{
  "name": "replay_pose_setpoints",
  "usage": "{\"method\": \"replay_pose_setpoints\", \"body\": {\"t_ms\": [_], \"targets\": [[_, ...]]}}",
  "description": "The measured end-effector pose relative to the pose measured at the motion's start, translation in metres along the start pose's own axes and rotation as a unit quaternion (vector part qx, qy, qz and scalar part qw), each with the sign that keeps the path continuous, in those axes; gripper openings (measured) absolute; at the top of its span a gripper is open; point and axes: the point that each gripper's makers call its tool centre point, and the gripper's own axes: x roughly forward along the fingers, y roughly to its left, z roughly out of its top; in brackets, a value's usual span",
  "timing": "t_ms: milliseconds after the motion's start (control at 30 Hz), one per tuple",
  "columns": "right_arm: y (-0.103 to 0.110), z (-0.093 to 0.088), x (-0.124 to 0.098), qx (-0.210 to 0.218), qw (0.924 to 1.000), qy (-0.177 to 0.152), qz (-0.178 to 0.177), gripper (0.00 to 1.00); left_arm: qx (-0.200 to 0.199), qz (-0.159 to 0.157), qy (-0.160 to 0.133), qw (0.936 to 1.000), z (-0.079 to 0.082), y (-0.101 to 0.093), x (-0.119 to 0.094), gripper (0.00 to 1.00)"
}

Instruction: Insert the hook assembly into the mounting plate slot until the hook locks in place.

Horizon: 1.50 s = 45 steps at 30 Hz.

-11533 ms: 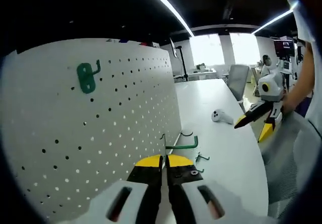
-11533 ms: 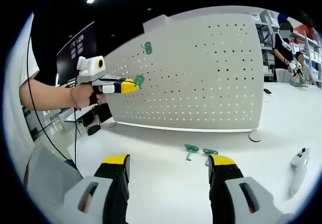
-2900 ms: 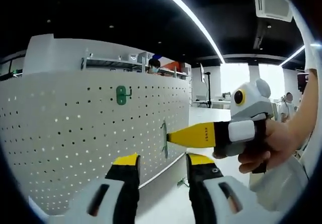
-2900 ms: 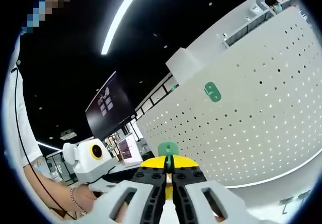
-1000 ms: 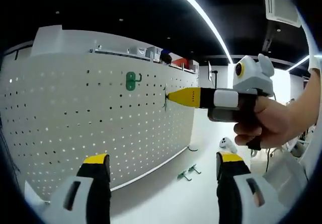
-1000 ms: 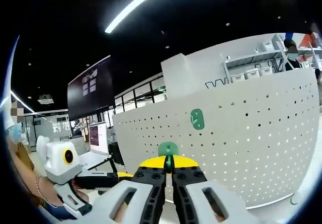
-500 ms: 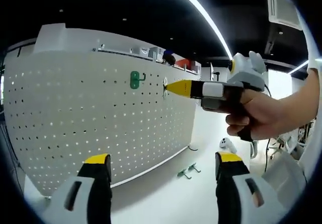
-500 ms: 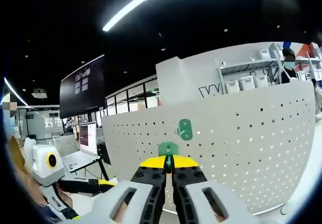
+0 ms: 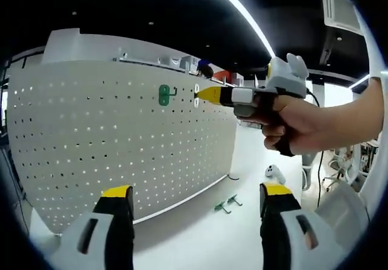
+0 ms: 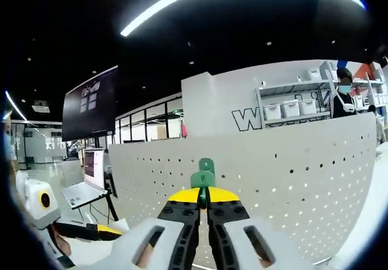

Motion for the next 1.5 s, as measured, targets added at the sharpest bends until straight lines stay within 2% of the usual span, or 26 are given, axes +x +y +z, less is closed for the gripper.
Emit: {"method": "replay_pose_setpoints", "body": {"t_ms": [333, 733, 1067, 1500], "targets": [[-0.020, 0.013, 0.012, -0.015, 0.9996, -0.010, -0.020, 0.01, 0.003, -0.005, 0.007, 1.0000, -0.008, -0.006, -0.005, 0.88], [-0.033, 0.013, 0.022, -0.024, 0.9990, -0.013, -0.036, 0.01, 0.008, -0.004, 0.015, 0.9998, -0.018, -0.009, -0.013, 0.87], [-0.034, 0.014, 0.034, -0.044, 0.9982, -0.013, -0.037, 0.01, 0.005, 0.002, 0.014, 0.9999, -0.023, -0.007, -0.023, 0.88], [-0.043, 0.009, 0.043, -0.035, 0.9984, -0.008, -0.042, 0.01, 0.009, 0.007, 0.027, 0.9996, -0.027, -0.003, -0.027, 0.87]]}}
